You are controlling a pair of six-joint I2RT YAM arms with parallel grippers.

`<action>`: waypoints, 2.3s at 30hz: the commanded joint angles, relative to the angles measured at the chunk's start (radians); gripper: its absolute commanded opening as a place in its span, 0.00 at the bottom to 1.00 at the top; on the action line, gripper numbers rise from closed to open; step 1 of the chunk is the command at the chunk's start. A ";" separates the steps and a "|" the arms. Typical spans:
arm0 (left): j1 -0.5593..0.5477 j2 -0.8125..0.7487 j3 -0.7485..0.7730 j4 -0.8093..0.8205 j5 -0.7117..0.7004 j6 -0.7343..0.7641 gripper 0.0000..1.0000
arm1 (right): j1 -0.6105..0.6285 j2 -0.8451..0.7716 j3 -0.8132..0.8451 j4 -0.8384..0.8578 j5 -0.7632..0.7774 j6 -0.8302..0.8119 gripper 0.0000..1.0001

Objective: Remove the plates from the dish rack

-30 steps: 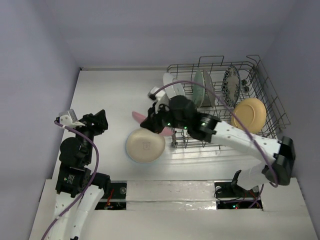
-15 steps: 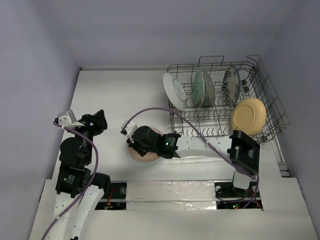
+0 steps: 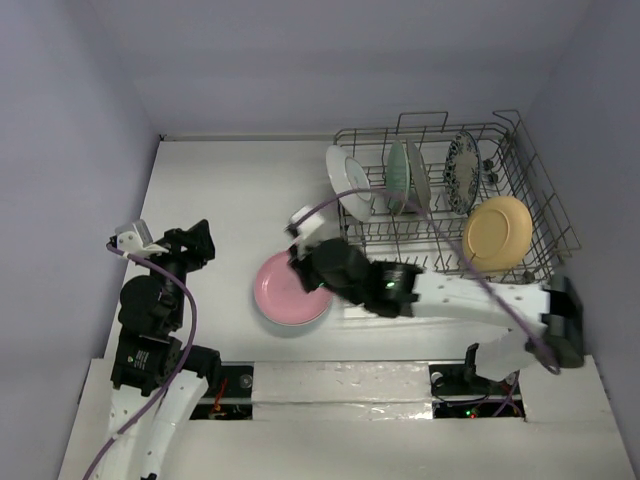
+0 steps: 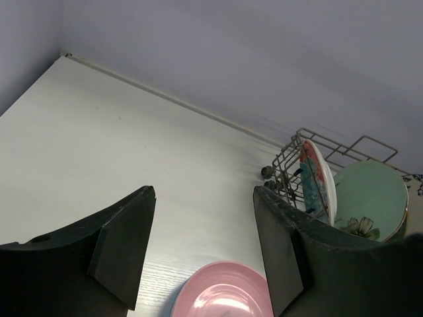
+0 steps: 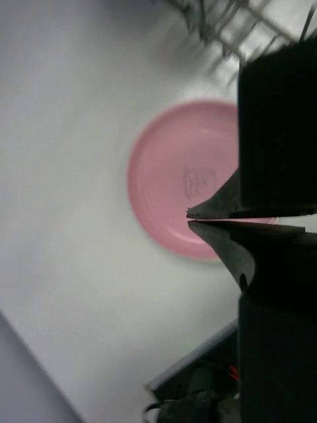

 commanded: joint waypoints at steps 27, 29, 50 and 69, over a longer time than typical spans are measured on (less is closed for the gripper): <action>-0.180 -0.119 0.011 0.056 0.073 0.007 0.63 | -1.283 -0.751 -0.353 -0.237 0.080 0.352 0.93; -0.193 -0.130 0.012 0.051 0.061 0.007 0.64 | -1.304 -0.696 -0.322 -0.263 0.093 0.343 0.94; -0.349 -0.162 0.025 0.025 -0.029 0.021 0.64 | -1.591 -0.487 -0.179 -0.397 -0.232 0.197 1.00; -0.358 -0.159 0.026 0.023 -0.037 0.025 0.64 | -1.591 -0.633 -0.265 -0.326 -0.505 0.216 0.80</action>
